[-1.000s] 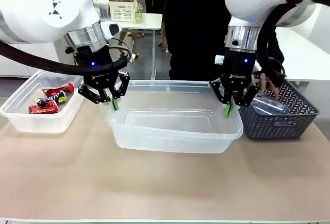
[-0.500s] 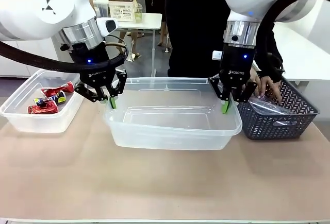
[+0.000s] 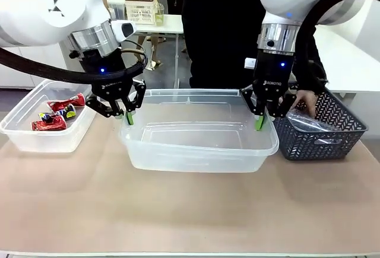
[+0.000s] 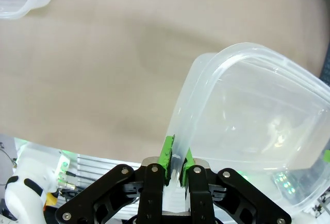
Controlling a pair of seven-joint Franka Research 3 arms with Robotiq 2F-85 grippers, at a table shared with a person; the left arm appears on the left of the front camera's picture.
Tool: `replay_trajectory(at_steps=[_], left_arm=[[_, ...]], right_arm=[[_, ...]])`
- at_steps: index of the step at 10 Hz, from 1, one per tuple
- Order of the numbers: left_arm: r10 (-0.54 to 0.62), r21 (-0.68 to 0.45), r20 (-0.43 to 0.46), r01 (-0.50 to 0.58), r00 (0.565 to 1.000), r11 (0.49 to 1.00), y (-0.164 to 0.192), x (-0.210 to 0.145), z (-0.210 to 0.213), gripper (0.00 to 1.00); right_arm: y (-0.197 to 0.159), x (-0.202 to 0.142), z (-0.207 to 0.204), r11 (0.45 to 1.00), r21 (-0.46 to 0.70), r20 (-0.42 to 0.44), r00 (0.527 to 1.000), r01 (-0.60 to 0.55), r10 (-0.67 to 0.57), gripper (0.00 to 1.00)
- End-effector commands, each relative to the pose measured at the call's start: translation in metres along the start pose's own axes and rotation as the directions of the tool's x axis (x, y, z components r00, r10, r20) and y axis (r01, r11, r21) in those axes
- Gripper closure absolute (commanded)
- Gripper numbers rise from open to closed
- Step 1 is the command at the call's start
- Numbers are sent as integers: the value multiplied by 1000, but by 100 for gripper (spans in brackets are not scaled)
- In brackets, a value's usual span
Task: Sort the waste into each basket.
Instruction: Offer the picked Organizing box to the human.
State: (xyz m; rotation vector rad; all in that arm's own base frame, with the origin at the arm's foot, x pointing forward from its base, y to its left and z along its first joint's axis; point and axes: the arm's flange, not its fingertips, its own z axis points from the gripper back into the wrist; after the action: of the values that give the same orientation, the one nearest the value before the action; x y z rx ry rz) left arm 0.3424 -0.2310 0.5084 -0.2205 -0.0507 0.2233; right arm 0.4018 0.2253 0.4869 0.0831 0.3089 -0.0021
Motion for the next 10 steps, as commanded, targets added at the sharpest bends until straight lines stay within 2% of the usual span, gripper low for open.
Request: replay_trajectory(at_steps=[1,10], left_arm=[[36,-13,22,-36,999,999,2,3,3,100],[36,-13,22,-36,999,999,2,3,3,100]], right_arm=[[2,-5,1,1000,-6,-17,1000,-22,22,100],[2,-5,1,1000,-6,-17,1000,-22,22,100]])
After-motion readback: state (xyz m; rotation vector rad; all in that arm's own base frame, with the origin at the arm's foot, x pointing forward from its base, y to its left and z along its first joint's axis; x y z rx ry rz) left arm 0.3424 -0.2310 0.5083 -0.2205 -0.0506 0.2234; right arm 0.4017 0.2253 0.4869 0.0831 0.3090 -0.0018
